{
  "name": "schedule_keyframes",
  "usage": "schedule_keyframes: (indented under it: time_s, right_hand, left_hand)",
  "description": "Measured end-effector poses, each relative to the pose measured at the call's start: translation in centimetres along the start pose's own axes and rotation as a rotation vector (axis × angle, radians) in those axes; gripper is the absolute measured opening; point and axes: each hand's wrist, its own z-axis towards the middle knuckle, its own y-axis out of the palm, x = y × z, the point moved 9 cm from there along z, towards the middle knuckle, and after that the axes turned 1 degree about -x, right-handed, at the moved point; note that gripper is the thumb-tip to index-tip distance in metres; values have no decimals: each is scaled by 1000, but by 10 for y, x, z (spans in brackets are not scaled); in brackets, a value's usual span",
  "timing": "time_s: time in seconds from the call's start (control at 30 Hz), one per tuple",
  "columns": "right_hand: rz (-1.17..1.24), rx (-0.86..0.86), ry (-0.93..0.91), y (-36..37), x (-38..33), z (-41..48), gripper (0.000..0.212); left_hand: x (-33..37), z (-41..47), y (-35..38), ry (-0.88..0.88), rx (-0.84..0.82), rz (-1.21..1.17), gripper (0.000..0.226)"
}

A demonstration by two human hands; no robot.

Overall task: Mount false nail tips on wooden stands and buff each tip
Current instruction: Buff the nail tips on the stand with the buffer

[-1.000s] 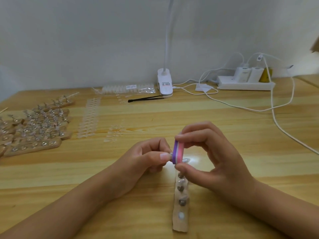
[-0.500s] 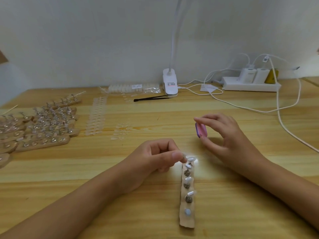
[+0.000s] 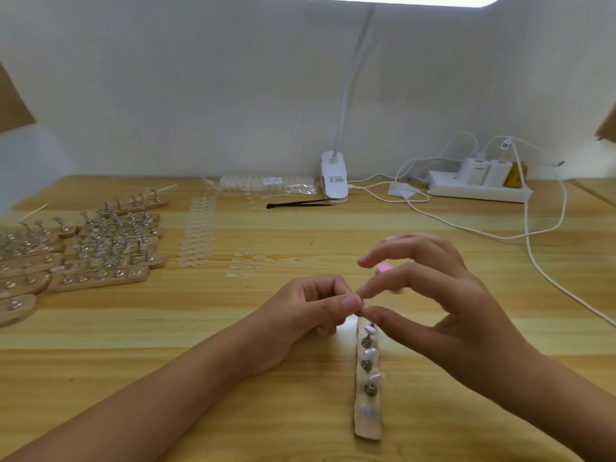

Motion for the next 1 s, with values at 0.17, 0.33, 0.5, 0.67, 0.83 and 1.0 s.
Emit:
schedule_keyframes:
  time_s: [0.17,0.33,0.5,0.67,0.83,1.0]
  right_hand:
    - [-124,-23,9,-1,-6,3,21]
    - [-278,-41,-12,-4,-16,-1,26]
    - [-264,45,84,-14,-19,-12,23]
    - [-151,64,166,-16,-27,-44,12]
    - [-195,23,196,6,-22,-70,18]
    - [-346,59,135,10,-20,-70,21]
  left_hand:
    - [0,-1,0,4,0,11,10]
    - [-1,-1,0,12,8,49,11]
    - [-1,-1,1,23,0,28,34]
    - [-5,2,-3,-48,68,-77,57]
    - [-6,2,-5,-66,87,-91,52]
    - [-11,8,-9,-34,69,-108,51]
